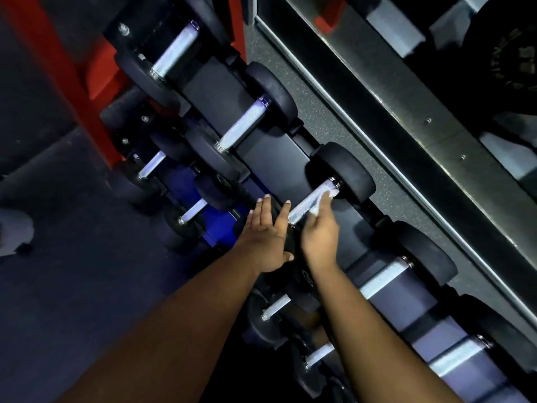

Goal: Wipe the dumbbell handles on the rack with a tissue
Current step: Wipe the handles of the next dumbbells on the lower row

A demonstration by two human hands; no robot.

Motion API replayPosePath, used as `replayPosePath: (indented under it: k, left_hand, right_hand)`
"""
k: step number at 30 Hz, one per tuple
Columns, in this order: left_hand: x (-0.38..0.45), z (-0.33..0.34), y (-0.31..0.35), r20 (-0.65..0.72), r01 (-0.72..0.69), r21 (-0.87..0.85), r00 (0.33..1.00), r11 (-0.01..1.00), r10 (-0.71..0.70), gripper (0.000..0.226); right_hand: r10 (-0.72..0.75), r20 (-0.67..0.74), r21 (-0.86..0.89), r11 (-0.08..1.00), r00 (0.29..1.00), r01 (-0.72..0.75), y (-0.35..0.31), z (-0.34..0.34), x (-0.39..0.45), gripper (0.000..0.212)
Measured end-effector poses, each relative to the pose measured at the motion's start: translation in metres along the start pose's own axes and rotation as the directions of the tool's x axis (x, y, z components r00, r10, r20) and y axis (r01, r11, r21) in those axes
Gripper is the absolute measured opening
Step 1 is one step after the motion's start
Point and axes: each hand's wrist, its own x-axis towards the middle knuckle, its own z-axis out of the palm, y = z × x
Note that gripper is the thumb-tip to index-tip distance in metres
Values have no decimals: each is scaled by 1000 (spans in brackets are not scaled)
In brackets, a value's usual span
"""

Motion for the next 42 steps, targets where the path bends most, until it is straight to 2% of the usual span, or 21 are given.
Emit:
replayPosePath:
  k: [1, 3, 4, 6, 7, 9, 11, 13, 15, 18, 20, 21, 23, 25, 28, 33, 34, 37, 38, 39, 42]
  left_hand:
    - [-1, 0, 0, 7, 1, -2, 1000, 1000, -1, 120]
    - [0, 0, -1, 7, -2, 1, 1000, 1000, 2, 119]
    - [0, 0, -1, 9, -1, 5, 1000, 1000, 1, 119]
    - [0, 1, -2, 20, 2, 0, 1000, 1000, -2, 119]
    - [1, 1, -2, 24, 2, -3, 1000, 1000, -2, 119]
    - [1, 0, -1, 32, 2, -2, 999, 1000, -2, 120]
    - [1, -1, 0, 27, 7, 15, 1000, 1000, -8, 121]
    - [1, -1, 0, 30, 10, 21, 999, 1000, -10, 121]
    - [1, -1, -1, 24, 11, 25, 1000, 1000, -11, 121]
    - [1, -2, -2, 24, 7, 23, 1000, 1000, -8, 121]
    - [1, -1, -2, 17, 4, 31, 1000, 1000, -4, 121]
    - [1, 0, -2, 14, 2, 34, 1000, 999, -3, 122]
    - [1, 0, -2, 8, 1, 35, 1000, 999, -1, 122]
    - [1, 1, -1, 2, 1, 38, 1000, 999, -1, 122]
    - [1, 0, -2, -7, -2, 40, 1000, 999, 2, 122]
    - [1, 2, -3, -3, -9, 34, 1000, 999, 9, 122]
    - [1, 1, -3, -4, -11, 34, 1000, 999, 11, 121]
    - [2, 1, -4, 2, -8, 36, 1000, 999, 8, 121]
    - [2, 1, -3, 6, -7, 39, 1000, 999, 7, 122]
    - [2, 2, -4, 6, -5, 42, 1000, 999, 5, 122]
    - [3, 3, -5, -3, -3, 47, 1000, 999, 3, 122]
  right_hand:
    - [-100, 90, -252, 960, 991, 120, 5, -2, -4, 59]
    - [-246, 317, -588, 707, 916, 393, 18, -13, -11, 67]
    - [-272, 440, -666, 540, 856, 514, 25, -18, -14, 68]
    - [-338, 603, -663, 291, 723, 690, 34, -29, -7, 67]
    - [-390, 631, -656, 193, 671, 730, 33, -33, 2, 65]
    - [-397, 628, -713, 48, 669, 699, 20, -39, 23, 67]
    - [-326, 585, -789, -17, 742, 614, 2, -40, 38, 66]
    - [-278, 571, -814, -64, 773, 578, -9, -31, 35, 61]
    - [-270, 642, -762, -119, 717, 637, -6, -18, 25, 61]
    - [-307, 809, -560, -145, 501, 816, 8, -21, 28, 64]
    - [-344, 838, -506, -196, 424, 840, 14, -36, 40, 65]
    - [-323, 831, -533, -230, 452, 814, 12, -44, 44, 65]
    - [-261, 765, -641, -221, 589, 735, 3, -45, 47, 63]
    - [-268, 723, -687, -178, 637, 705, -5, -30, 42, 57]
    - [-280, 789, -599, -153, 546, 786, 3, -14, 33, 56]
    - [-308, 871, -420, -66, 382, 905, 34, -57, 31, 65]
    - [-316, 863, -435, -66, 395, 898, 35, -62, 34, 66]
    - [-406, 719, -604, 35, 564, 796, 23, -46, 40, 64]
    - [-421, 687, -624, 75, 592, 777, 16, -36, 40, 62]
    - [-411, 695, -608, 104, 590, 787, 11, -28, 39, 62]
    - [-334, 799, -465, 186, 501, 866, 16, -19, 28, 63]
